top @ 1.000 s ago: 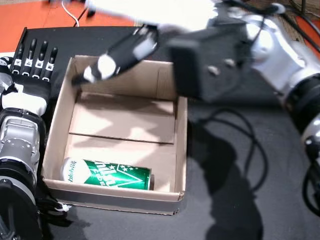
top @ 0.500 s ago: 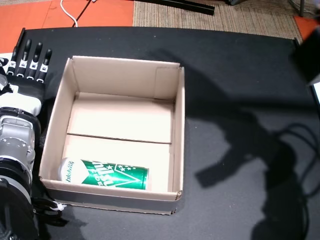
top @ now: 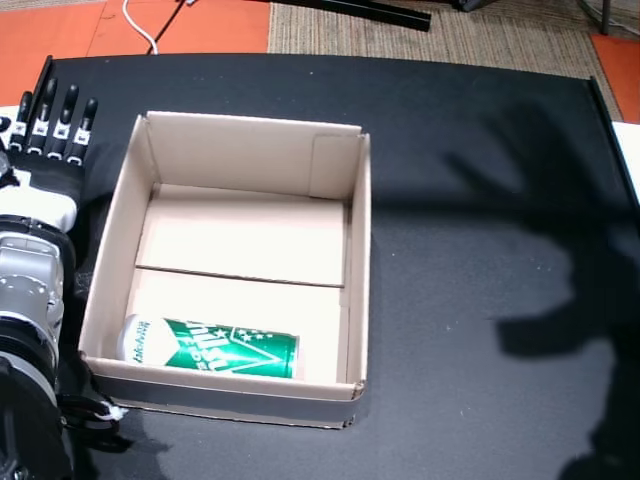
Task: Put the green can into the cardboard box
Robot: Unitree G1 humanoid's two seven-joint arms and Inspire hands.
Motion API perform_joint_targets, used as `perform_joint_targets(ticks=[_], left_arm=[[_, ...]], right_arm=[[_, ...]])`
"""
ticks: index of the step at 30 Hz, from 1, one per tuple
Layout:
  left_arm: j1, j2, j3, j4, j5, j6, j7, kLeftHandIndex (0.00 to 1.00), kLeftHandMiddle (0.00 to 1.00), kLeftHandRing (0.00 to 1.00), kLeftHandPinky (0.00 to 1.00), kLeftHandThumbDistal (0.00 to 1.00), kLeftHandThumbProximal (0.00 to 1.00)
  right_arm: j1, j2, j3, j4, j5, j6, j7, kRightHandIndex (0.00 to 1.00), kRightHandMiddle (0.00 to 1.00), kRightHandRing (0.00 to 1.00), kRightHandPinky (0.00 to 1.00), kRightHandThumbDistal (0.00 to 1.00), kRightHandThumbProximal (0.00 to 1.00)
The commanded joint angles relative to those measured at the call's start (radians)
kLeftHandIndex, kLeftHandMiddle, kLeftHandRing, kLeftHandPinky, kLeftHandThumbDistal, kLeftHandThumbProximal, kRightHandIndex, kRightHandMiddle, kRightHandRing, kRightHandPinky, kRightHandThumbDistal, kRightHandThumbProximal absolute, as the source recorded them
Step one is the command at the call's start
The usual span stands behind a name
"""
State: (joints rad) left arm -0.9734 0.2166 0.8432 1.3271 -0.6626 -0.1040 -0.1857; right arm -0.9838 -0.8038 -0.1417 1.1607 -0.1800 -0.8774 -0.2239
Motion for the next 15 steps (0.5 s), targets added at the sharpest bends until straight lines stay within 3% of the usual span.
perform_joint_targets(ticks=[1,3,4,5,6,8,10,13,15], left_arm=[[0.010,0.015,-0.003,0.009,0.007,0.009,0.002,0.54,0.62,0.71,0.91,0.00,1.00],[0.009,0.019,-0.001,0.010,0.005,0.015,0.005,0.53,0.61,0.71,0.91,0.00,1.00],[0.008,0.020,-0.001,0.010,0.005,0.017,0.004,0.52,0.60,0.69,0.89,0.00,1.00],[0.008,0.021,0.001,0.010,0.002,0.017,-0.001,0.52,0.60,0.70,0.88,0.00,1.00],[0.008,0.022,0.005,0.010,-0.001,0.018,-0.004,0.50,0.59,0.70,0.86,0.00,0.99],[0.009,0.023,0.007,0.009,-0.003,0.019,-0.015,0.50,0.61,0.71,0.88,0.00,0.99],[0.009,0.024,0.005,0.009,0.001,0.017,-0.019,0.49,0.60,0.70,0.88,0.00,0.99],[0.009,0.024,0.006,0.010,0.002,0.012,-0.013,0.51,0.58,0.67,0.87,0.00,0.96],[0.010,0.026,0.005,0.010,0.003,0.013,-0.009,0.52,0.57,0.65,0.86,0.00,0.95]], right_arm=[[0.061,-0.030,-0.059,-0.007,0.075,0.015,0.045,0.99,1.00,1.00,1.00,0.69,0.33],[0.107,-0.028,-0.104,-0.036,0.134,0.017,0.090,1.00,1.00,1.00,1.00,0.57,0.20],[0.131,-0.030,-0.117,-0.051,0.143,0.014,0.089,0.99,1.00,1.00,1.00,0.62,0.23],[0.157,-0.042,-0.118,-0.065,0.120,0.015,0.053,0.95,1.00,1.00,1.00,0.83,0.40],[0.182,-0.052,-0.119,-0.076,0.098,0.016,0.021,0.93,0.99,1.00,1.00,0.94,0.49],[0.227,-0.052,-0.125,-0.105,0.078,0.015,-0.017,0.85,0.97,1.00,1.00,1.00,0.55],[0.281,-0.032,-0.131,-0.152,0.070,-0.003,-0.041,0.83,0.95,1.00,1.00,1.00,0.56],[0.404,0.039,-0.137,-0.265,0.107,-0.059,-0.016,0.86,0.96,1.00,1.00,0.83,0.44],[0.481,0.093,-0.140,-0.335,0.148,-0.081,0.018,0.87,0.95,1.00,1.00,0.80,0.39]])
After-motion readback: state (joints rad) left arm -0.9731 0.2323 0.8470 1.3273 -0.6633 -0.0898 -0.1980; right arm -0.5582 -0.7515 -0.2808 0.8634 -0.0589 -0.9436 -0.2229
